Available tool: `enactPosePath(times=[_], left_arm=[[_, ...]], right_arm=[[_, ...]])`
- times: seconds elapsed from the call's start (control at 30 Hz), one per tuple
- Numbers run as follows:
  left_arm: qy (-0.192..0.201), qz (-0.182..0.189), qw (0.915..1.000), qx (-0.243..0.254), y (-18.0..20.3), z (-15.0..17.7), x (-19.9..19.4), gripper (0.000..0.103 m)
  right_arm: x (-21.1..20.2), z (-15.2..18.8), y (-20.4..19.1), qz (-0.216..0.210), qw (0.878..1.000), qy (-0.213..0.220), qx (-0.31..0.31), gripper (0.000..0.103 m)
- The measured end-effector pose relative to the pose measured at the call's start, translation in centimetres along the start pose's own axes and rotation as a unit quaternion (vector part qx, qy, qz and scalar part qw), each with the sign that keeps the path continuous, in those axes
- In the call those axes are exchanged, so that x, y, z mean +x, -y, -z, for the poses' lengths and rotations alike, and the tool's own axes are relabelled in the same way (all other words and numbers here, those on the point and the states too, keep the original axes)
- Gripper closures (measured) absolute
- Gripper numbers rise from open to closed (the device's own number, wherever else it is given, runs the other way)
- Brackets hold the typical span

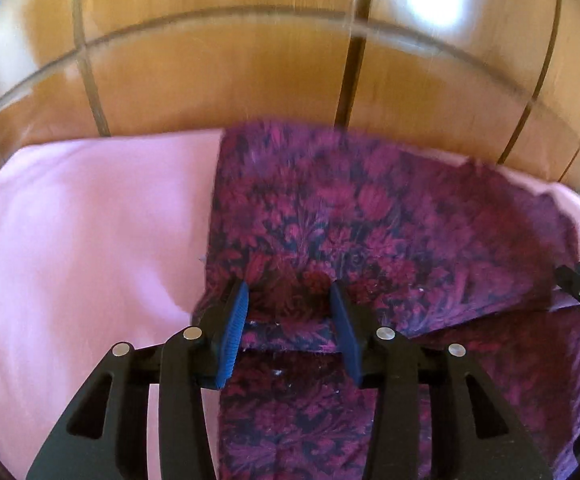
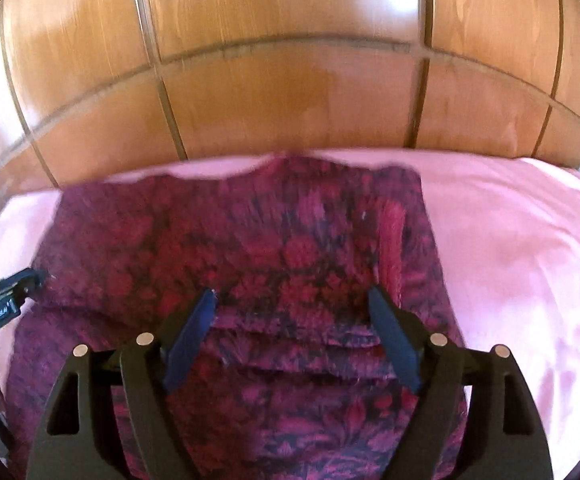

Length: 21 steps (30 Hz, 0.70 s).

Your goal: Fold small clothes

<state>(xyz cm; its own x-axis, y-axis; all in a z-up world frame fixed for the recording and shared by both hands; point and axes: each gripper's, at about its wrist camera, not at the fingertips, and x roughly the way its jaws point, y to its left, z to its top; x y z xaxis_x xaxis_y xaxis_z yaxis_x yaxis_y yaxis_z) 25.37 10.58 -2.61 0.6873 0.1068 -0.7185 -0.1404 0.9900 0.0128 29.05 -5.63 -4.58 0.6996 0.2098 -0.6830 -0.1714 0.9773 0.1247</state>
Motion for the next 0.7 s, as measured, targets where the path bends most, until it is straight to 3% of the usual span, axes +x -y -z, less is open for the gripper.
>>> enactPosePath(times=[0.07,0.13,0.2,0.27,0.53,0.63,0.7], left_arm=[[0.006,-0.014,0.9998,0.012,0.4,-0.2,-0.3,0.061],[0.009,-0.008,0.9999,-0.006,0.2,-0.1,-1.6,0.061],[0.011,0.005,0.9997,-0.022,-0.2,0.3,-2.7,0.052],[0.009,0.014,0.9992,-0.037,-0.7,1.3,-3.6,0.046],[-0.008,0.048,0.9966,-0.066,-2.4,7.8,-7.1,0.046],[-0.013,0.058,0.9956,-0.072,-3.3,10.2,-8.5,0.046],[-0.025,0.075,0.9937,-0.079,-3.7,11.6,-9.2,0.046]], right_arm=[[0.2,0.2,-0.3,0.009,1.0,0.009,-0.01,0.023],[-0.5,-0.2,-0.2,0.007,1.0,0.002,-0.004,0.022],[-1.6,-0.2,0.1,0.0,1.0,0.007,0.003,0.013],[-3.0,0.4,0.6,0.005,1.0,0.014,0.008,0.012],[-6.6,6.4,6.0,0.006,0.998,-0.035,0.053,0.011],[-8.4,9.2,8.4,-0.033,0.995,-0.058,0.073,0.012],[-9.3,10.8,9.3,-0.065,0.992,-0.072,0.082,0.021]])
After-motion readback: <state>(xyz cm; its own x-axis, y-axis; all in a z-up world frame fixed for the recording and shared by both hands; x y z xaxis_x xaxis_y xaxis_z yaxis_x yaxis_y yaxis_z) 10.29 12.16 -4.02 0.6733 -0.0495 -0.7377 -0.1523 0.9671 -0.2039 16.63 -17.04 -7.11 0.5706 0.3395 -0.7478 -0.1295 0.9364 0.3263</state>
